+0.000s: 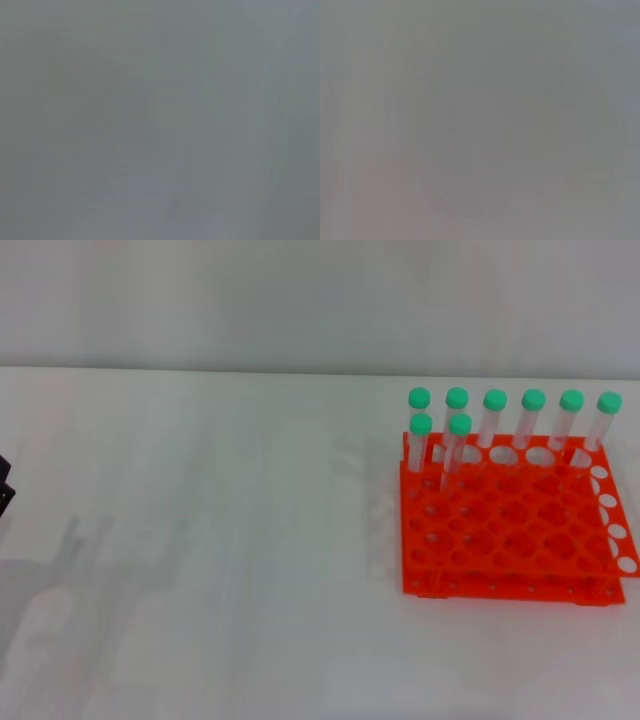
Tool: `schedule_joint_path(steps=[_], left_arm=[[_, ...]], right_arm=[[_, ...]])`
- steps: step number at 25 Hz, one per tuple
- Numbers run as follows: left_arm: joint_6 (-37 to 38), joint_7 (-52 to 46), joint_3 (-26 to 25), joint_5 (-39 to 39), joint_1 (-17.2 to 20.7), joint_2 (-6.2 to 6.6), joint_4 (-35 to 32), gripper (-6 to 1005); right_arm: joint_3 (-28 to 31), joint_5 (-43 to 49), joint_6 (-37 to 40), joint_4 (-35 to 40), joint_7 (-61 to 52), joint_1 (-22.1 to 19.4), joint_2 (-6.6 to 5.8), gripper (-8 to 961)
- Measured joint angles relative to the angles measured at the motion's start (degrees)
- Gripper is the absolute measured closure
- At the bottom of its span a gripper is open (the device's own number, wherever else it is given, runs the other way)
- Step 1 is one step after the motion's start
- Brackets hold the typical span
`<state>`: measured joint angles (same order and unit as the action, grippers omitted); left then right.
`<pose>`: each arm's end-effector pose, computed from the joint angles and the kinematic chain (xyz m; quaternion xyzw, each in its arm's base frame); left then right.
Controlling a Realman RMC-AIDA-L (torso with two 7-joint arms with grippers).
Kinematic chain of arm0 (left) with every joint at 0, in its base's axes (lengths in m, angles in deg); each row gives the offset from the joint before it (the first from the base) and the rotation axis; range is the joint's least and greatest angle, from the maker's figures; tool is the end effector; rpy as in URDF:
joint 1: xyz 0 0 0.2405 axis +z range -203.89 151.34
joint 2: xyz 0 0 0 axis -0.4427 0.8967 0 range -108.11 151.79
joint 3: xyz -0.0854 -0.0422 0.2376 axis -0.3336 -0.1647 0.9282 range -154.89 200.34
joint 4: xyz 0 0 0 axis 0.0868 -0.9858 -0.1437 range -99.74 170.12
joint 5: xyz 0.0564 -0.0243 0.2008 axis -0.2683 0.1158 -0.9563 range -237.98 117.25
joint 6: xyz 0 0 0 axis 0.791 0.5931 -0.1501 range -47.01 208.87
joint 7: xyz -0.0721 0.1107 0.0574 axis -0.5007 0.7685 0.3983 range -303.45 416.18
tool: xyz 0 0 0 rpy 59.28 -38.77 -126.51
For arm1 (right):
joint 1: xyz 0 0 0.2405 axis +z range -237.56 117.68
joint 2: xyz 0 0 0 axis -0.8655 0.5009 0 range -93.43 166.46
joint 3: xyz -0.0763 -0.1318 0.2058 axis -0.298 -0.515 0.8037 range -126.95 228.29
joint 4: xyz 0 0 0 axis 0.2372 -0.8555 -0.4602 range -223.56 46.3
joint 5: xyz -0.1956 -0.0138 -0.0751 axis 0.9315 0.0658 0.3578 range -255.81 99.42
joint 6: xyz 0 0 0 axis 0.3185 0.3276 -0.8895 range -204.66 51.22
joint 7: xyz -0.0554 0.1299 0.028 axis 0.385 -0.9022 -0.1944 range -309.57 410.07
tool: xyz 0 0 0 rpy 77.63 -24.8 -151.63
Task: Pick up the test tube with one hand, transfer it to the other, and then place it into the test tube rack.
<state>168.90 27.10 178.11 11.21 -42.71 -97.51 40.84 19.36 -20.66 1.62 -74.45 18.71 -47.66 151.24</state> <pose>-0.3751 0.2505 0.0383 -0.6344 -0.2547 -0.3846 0.6203 0.4010 0.2615 0.0904 -0.6656 0.2216 0.3127 0.6404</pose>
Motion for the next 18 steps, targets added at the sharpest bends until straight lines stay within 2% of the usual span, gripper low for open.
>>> schedule_joint_path(steps=[7, 18], left_arm=[[0.5, 0.3, 0.0, 0.1, 1.8, -0.04, -0.2, 102], [0.5, 2.5, -1.3, 0.3, 2.4, -0.09, -1.8, 102]], right_arm=[[1.3, 0.0, -0.3, -0.6, 0.0, -1.1, -0.03, 126], [2.6, -0.1, 0.6, -1.2, 3.3, -1.8, -0.04, 126]])
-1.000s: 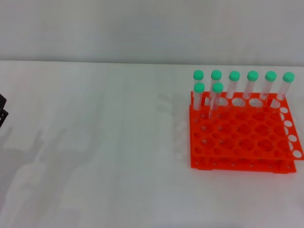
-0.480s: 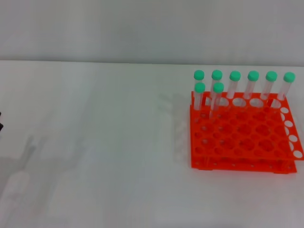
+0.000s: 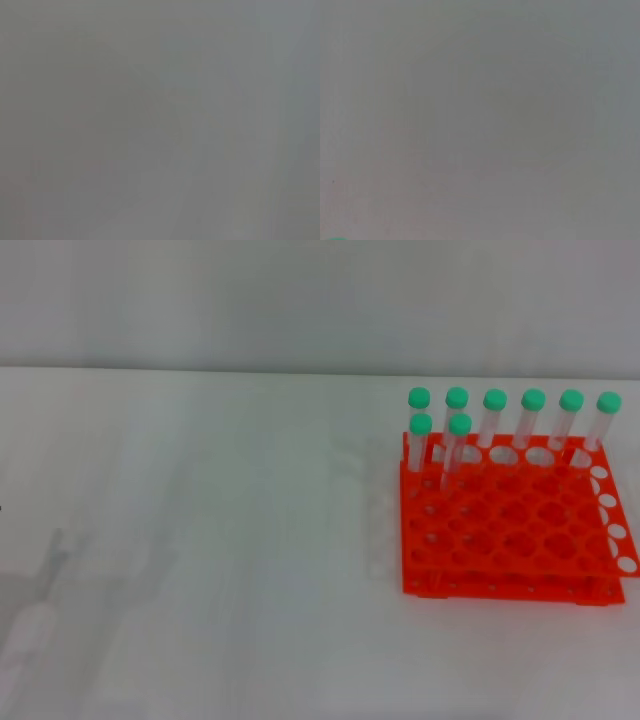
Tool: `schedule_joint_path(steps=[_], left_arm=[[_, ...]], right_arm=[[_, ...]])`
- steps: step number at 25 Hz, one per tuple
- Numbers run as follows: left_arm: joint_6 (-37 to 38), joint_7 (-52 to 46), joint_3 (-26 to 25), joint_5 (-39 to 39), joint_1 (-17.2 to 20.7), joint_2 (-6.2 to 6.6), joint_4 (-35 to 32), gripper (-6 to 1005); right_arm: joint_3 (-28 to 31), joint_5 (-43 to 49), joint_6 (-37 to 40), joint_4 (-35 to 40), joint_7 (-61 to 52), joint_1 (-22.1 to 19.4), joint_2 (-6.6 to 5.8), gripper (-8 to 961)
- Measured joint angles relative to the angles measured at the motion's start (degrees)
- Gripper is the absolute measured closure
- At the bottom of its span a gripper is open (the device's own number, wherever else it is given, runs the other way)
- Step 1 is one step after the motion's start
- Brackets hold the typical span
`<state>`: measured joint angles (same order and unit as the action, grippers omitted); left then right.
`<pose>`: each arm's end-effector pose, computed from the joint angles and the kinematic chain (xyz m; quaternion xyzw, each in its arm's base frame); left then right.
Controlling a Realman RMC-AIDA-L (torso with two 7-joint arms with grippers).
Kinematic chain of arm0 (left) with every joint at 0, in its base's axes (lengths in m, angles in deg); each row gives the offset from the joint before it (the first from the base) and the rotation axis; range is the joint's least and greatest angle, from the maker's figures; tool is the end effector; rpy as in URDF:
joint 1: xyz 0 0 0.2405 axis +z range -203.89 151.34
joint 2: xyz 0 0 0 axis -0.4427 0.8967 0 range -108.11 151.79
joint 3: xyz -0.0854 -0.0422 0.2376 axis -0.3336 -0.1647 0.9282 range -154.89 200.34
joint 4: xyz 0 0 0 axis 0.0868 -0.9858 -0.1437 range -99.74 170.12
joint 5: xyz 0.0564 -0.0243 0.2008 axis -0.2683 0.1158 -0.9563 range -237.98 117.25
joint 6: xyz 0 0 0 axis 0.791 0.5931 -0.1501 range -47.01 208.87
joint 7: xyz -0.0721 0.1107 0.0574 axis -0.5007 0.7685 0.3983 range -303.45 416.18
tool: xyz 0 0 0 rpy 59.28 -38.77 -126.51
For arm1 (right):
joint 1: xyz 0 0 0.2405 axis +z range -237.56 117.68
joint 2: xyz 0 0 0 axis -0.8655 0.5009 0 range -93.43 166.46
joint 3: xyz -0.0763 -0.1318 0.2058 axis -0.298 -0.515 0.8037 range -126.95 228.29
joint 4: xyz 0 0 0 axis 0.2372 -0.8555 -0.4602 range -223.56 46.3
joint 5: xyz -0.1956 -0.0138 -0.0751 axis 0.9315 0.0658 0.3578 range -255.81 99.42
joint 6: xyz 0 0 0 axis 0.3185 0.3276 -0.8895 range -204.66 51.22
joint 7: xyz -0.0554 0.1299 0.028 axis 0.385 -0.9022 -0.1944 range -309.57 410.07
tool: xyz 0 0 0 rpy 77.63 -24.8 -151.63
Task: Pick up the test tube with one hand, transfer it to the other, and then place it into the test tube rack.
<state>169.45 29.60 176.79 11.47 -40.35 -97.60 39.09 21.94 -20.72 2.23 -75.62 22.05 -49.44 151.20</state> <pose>-0.3813 0.2361 0.0367 -0.6206 -0.2581 -0.3747 0.6386 0.4124 0.2450 0.0935 -0.6512 0.2210 0.2896 0.6658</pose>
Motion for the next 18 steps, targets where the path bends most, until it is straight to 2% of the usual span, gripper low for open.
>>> schedule_joint_path(steps=[18], left_arm=[[-0.2, -0.1, 0.1, -0.1, -0.1, 0.0, 0.0, 102]], right_arm=[[-0.1, 0.0, -0.3, 0.1, -0.3, 0.1, 0.0, 126]])
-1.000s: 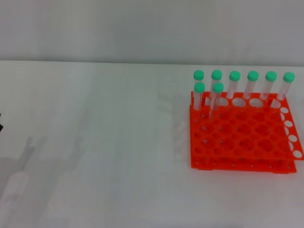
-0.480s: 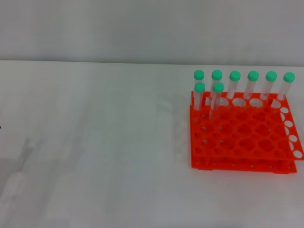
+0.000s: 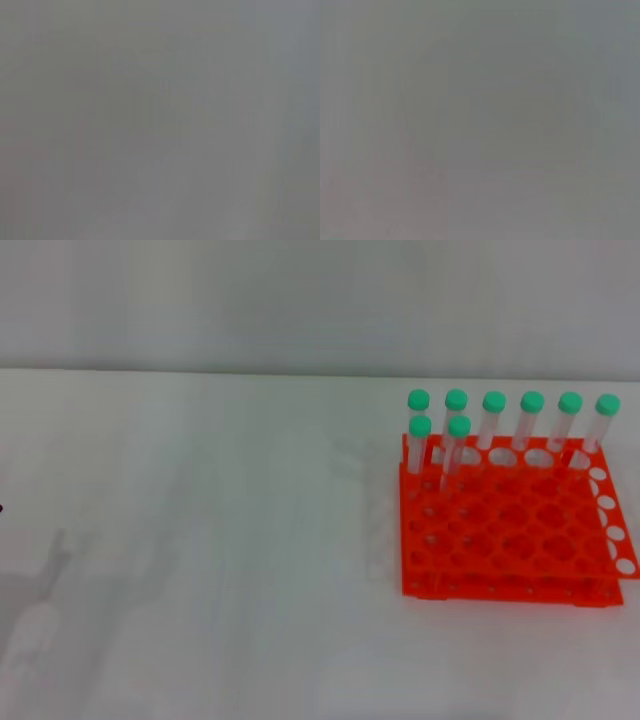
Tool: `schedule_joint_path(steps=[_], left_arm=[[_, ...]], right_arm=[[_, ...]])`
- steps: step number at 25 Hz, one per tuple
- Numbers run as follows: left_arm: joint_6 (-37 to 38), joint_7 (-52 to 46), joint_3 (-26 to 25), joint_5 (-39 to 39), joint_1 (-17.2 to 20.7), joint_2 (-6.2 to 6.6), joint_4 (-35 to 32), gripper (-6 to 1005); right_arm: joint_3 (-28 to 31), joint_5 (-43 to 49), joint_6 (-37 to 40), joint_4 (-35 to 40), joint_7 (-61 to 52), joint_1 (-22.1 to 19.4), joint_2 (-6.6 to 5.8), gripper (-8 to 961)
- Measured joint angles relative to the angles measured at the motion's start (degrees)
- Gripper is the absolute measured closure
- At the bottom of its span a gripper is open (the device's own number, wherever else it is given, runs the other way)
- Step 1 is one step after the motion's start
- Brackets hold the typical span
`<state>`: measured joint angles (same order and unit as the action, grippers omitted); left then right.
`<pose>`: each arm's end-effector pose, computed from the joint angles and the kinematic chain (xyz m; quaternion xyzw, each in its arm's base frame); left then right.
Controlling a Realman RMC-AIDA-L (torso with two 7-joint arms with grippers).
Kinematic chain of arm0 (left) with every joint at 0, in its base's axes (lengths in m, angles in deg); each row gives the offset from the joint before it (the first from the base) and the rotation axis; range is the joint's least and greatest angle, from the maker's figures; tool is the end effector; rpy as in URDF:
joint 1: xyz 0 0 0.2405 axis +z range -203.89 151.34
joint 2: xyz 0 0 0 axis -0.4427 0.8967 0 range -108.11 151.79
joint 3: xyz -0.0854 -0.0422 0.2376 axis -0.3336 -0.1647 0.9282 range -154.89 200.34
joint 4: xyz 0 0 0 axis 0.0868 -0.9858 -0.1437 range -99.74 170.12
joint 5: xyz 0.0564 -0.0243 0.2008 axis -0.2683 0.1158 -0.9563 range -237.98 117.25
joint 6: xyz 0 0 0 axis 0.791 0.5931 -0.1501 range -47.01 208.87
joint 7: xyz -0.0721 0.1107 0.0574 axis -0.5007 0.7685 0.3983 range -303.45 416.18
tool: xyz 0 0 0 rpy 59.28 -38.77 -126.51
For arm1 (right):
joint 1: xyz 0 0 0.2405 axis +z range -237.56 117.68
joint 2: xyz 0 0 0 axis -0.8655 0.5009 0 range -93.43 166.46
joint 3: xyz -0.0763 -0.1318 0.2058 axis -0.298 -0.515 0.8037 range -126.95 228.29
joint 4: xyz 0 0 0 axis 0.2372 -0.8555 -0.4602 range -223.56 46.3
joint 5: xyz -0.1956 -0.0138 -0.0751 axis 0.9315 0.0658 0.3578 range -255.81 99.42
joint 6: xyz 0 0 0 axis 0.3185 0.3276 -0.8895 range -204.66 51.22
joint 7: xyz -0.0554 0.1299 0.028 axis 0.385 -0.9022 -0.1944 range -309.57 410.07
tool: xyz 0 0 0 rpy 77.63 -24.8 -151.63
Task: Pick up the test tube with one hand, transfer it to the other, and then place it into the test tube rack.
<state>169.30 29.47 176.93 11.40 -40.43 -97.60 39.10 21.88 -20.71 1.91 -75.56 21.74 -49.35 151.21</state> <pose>-0.3810 0.2367 0.0361 -0.6219 -0.2592 -0.3748 0.6368 0.4126 0.2459 0.0933 -0.6511 0.2238 0.2900 0.6648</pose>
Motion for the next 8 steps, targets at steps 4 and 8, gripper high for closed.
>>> schedule_joint_path(steps=[4, 8], left_arm=[[0.0, 0.0, 0.0, 0.0, 0.0, 0.0, 0.0, 102], [0.0, 0.0, 0.0, 0.0, 0.0, 0.0, 0.0, 102]], right_arm=[[0.0, 0.0, 0.0, 0.0, 0.0, 0.0, 0.0, 126], [0.0, 0.0, -0.1, 0.0, 0.0, 0.0, 0.0, 126]])
